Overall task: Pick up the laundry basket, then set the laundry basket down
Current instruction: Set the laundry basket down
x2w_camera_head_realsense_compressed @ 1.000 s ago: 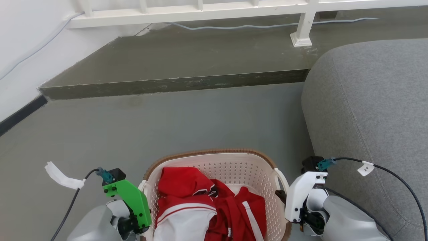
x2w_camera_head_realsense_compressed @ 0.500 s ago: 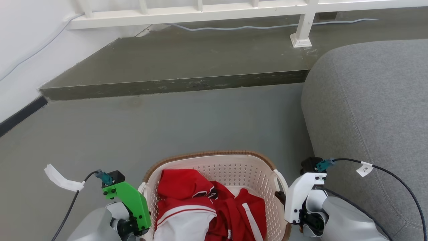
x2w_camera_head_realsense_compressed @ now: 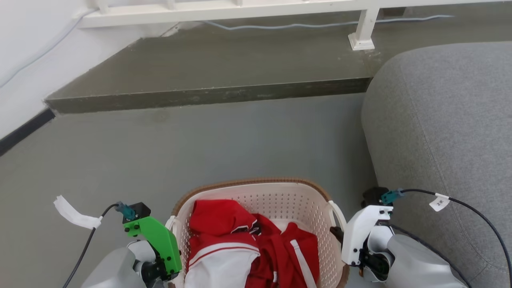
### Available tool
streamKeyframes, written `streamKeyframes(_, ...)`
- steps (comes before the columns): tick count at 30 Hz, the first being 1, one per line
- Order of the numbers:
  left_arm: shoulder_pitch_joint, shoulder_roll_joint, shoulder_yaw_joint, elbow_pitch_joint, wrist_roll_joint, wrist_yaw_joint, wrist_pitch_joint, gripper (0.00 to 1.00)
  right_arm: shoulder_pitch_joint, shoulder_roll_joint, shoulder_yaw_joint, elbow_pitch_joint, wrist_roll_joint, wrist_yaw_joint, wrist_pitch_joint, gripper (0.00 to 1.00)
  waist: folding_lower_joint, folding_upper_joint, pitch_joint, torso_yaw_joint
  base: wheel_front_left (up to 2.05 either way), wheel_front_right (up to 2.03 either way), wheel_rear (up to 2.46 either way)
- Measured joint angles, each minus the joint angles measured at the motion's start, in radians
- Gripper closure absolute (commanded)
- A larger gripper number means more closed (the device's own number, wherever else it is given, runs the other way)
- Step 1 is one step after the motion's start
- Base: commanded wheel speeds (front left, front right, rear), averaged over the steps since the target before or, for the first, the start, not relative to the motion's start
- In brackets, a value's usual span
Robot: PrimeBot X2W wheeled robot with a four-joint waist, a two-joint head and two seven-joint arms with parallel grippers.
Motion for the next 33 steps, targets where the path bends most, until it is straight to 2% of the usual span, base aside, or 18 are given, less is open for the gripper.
streamKeyframes(18,-0.056,-0.002,-0.009,-0.021,0.011,0.0,-0.119,1.0,-0.094,0.002,-0.019,0.03,0.002,-0.002,-0.096,1.0,0.0,0.0,0.129,-0.002,0.0,0.0,0.0)
streamKeyframes(33,-0.149,-0.002,-0.011,-0.039,0.044,0.011,-0.21,1.0,-0.205,-0.001,-0.008,0.028,-0.03,-0.019,-0.166,1.0,0.0,0.0,0.302,-0.004,0.0,0.0,0.0)
